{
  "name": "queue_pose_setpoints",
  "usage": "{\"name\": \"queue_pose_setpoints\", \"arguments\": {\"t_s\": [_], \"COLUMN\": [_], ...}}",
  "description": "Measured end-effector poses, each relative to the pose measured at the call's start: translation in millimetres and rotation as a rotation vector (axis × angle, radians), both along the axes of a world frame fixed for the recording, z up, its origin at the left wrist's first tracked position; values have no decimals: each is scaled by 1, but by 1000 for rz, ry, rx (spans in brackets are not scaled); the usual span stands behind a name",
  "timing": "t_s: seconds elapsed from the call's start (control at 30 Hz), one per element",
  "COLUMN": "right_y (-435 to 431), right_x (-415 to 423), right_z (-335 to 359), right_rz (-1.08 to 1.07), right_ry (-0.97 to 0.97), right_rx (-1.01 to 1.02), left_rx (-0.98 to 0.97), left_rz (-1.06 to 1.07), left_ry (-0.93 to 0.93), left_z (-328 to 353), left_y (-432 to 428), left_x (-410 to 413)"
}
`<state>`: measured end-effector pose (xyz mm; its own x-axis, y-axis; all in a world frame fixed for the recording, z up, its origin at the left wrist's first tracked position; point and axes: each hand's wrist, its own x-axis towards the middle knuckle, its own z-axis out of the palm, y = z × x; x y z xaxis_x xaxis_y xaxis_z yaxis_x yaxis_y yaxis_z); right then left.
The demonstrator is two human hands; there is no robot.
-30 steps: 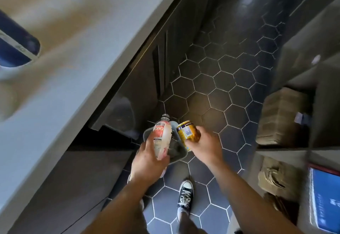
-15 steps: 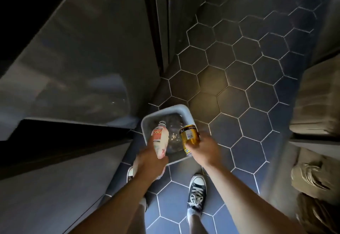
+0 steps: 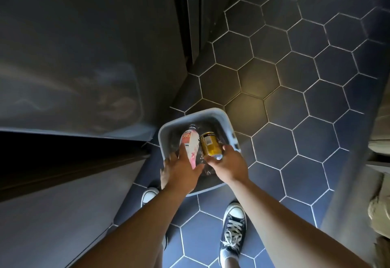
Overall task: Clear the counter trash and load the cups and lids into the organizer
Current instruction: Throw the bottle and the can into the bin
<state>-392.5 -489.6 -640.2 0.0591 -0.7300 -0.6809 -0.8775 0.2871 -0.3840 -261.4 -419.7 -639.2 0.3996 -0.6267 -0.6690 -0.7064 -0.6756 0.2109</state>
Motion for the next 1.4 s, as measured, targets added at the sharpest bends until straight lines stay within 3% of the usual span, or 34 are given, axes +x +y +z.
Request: {"name": "queue_pose_setpoints", "arguments": {"t_s": [0.4,0.77,1.1,1.4], "right_y": [5,-7,0,16], "right_x": [-10,-16,-21,-24], "right_z": [32,131,262,372], "right_rz": [74,212,239,361], "right_ry": [-29,-62,-105,-131], "right_rx": [-13,-103,-244,-354], "left_rx": [-48,-103,-185,-264], "left_rz": [-214,-372,-343,-174], "left_ry": [-71,-169,-208,-194], "left_z": [49,147,289,405], "left_y": [7,1,11,40], "left_x": [7,5,-17,-28]}}
